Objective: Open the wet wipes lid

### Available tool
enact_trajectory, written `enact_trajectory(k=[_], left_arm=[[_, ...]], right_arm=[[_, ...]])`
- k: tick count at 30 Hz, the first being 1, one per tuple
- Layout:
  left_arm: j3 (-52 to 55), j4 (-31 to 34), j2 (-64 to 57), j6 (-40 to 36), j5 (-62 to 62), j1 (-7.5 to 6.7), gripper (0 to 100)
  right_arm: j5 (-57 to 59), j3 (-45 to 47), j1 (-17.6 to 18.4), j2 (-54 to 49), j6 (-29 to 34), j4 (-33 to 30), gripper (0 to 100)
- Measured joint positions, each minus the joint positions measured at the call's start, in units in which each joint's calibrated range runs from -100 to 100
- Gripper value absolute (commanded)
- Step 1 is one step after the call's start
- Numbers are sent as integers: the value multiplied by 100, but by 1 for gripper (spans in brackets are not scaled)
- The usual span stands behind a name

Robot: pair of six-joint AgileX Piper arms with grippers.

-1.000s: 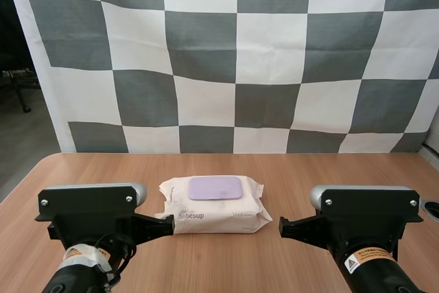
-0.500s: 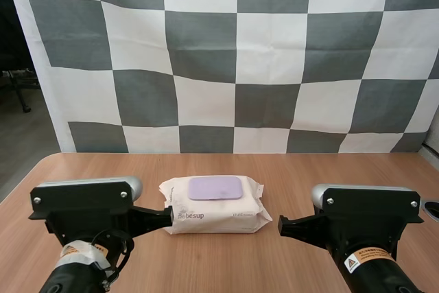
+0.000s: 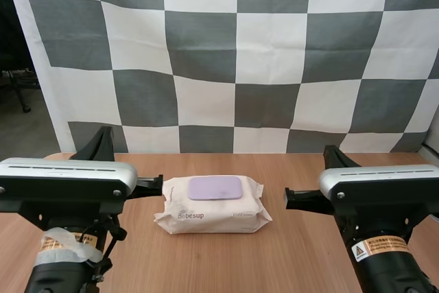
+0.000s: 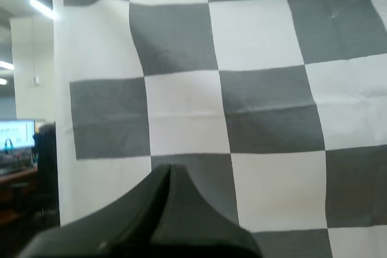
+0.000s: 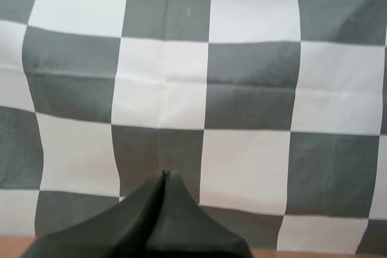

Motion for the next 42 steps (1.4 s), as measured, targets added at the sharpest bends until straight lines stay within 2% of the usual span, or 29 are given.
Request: enact_trajectory(k=[4, 7, 9, 13, 17, 20, 23, 31, 37, 42], left_arm=[[-168, 357, 0, 200, -1104, 0, 0], [-366, 371, 0, 415, -1623, 0, 0], [-816, 371, 0, 568, -2417, 0, 0], [-1626, 371, 245, 568, -3015, 0, 0], [-2423, 371, 967, 856, -2835, 0, 0], [-3012, 371, 1536, 1234, -2206, 0, 0], [-3597, 371, 2112, 1672, -1347, 0, 0], [-5238, 371, 3638, 2835, 735, 0, 0], [-6417, 975, 4194, 3248, 2318, 0, 0], [-6907, 1770, 4162, 2863, 3568, 0, 0]], right_arm=[[-1055, 0, 0, 0, -501, 0, 0], [-1877, 0, 0, 0, -851, -28, 0], [-2408, -89, 0, 0, -1053, -132, 0], [-3353, -755, 0, 103, -1522, -676, 0], [-3490, -1552, 0, 736, -1593, -1358, 0], [-3074, -2141, 0, 1353, -1458, -1851, 0], [-2312, -2727, 0, 1910, -1533, -2058, 0], [-223, -4327, 0, 3420, -2578, -2044, 0], [1314, -5545, 0, 4531, -3368, -1439, 0], [2655, -6513, 0, 4957, -4117, -818, 0]])
